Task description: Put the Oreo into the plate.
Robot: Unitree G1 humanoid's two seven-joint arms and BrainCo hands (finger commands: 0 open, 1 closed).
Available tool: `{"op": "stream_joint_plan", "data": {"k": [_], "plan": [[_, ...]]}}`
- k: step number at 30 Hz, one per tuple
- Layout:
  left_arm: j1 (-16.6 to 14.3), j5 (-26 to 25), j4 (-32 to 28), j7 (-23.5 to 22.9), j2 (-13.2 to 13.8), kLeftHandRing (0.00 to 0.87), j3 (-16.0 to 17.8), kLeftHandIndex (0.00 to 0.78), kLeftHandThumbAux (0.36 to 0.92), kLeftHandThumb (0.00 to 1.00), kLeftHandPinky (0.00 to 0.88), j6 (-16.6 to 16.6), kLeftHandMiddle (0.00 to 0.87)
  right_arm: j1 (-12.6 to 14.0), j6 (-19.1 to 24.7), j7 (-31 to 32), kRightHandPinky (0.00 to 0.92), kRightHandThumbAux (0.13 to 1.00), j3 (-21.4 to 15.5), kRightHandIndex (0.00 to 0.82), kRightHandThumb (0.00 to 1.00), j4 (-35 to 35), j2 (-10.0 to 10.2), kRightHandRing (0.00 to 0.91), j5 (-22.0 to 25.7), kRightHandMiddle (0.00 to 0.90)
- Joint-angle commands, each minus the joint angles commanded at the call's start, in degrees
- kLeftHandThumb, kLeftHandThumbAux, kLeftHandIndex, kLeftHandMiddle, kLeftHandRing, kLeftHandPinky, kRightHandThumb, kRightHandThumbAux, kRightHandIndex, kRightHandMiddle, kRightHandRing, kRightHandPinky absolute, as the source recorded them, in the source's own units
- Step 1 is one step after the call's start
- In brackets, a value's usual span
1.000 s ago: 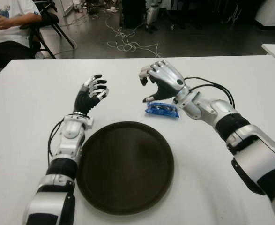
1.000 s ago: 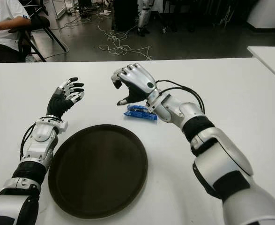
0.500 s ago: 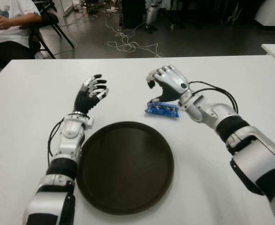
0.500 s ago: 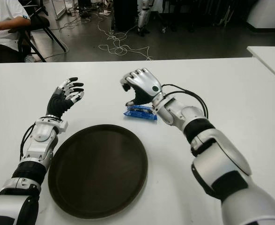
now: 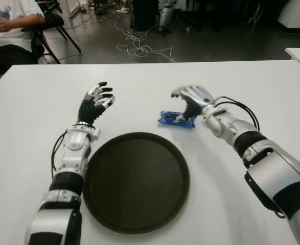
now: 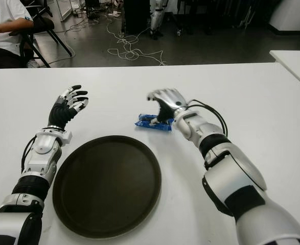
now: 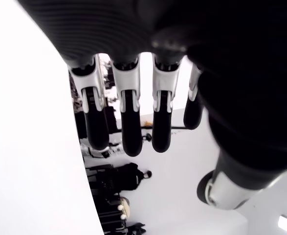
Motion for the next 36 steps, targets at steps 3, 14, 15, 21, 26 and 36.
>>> {"op": "stream_joint_plan", "data": {"k": [3,14,15,21,26,36], "plan": [[0.1,-0.2,-0.4,0.0,0.0,0.259,-0.1,0.184,0.739,0.232,0.27,0.4,0.271,0.0,0.9,1.8,0.0,0.635,-0.2,0.001,0.0,-0.2,0.0,0.001,0.2,0.001],[0.4,0.5,-1.4,0.4,0.1,0.264,-0.5,0.19,0.735,0.222,0.278,1.1,0.275,-0.7,1.8,4.1,0.0,0.628,0.3,0.0,0.0,-0.9,-0.1,0.0,0.3,0.0],[0.4,0.5,-1.4,0.4,0.1,0.264,-0.5,0.19,0.736,0.222,0.279,1.2,0.276,-0.7,1.8,4.0,0.0,0.629,0.3,0.0,0.0,-0.9,-0.1,0.0,0.3,0.0],[0.4,0.1,-1.7,0.2,0.0,0.269,-0.4,0.188,0.736,0.227,0.294,2.0,0.276,-0.7,1.6,3.9,0.0,0.637,0.5,0.0,0.0,-1.0,-0.1,0.0,0.4,0.0],[0.3,0.2,-1.7,0.0,0.1,0.264,-0.5,0.185,0.732,0.224,0.288,1.9,0.271,-0.6,1.5,4.0,0.0,0.635,0.7,0.0,0.0,-1.0,-0.1,0.0,0.3,0.0],[0.3,0.0,-1.2,-0.5,0.0,0.271,-0.4,0.188,0.738,0.239,0.293,0.5,0.276,-0.6,2.1,3.7,0.0,0.657,1.1,0.0,0.0,-1.0,0.0,0.0,0.0,0.0]]}}
